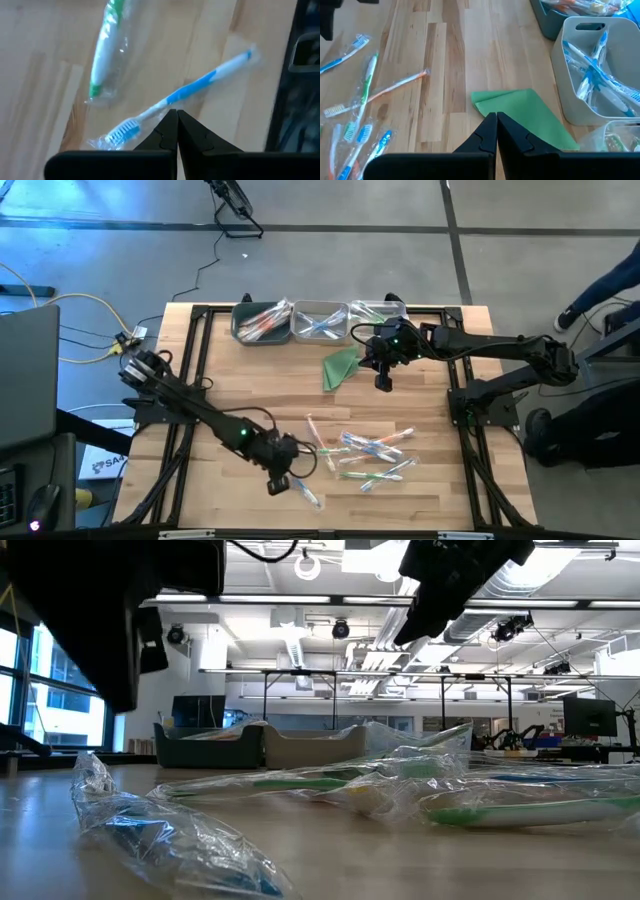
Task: Pick & Place Toothbrushes
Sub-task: Put the blue toothbrush into the gray bin
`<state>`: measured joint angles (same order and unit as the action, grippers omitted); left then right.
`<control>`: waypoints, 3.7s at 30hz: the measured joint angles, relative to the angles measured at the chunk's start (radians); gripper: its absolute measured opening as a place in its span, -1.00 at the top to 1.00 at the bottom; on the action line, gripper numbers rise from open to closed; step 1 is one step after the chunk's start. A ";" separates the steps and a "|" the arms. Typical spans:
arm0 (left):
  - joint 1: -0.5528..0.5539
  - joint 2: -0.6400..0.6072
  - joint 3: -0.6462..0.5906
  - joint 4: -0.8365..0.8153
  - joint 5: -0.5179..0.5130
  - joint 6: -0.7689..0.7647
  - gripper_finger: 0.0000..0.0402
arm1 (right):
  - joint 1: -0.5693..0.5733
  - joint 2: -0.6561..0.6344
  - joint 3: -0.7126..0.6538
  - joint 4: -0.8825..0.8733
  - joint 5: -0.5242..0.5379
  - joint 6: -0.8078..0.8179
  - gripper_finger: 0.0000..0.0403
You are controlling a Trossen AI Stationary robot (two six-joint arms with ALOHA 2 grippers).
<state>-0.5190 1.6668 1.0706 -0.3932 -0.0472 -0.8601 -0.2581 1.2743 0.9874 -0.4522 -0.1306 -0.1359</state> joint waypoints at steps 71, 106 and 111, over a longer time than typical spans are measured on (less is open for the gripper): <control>0.004 0.178 0.022 -0.005 0.058 0.615 0.85 | -0.005 0.075 0.000 0.068 -0.002 0.027 0.98; 0.364 0.176 0.561 -0.802 0.057 0.625 0.99 | -0.005 -0.376 0.000 -0.148 0.001 0.048 0.98; 0.481 0.176 0.630 -0.857 0.055 0.652 0.99 | -0.005 -0.459 0.000 -0.170 0.001 0.086 0.98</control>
<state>-0.0379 1.8424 1.7010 -1.2502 0.0082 -0.2086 -0.2626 0.8156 0.9878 -0.6218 -0.1295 -0.0503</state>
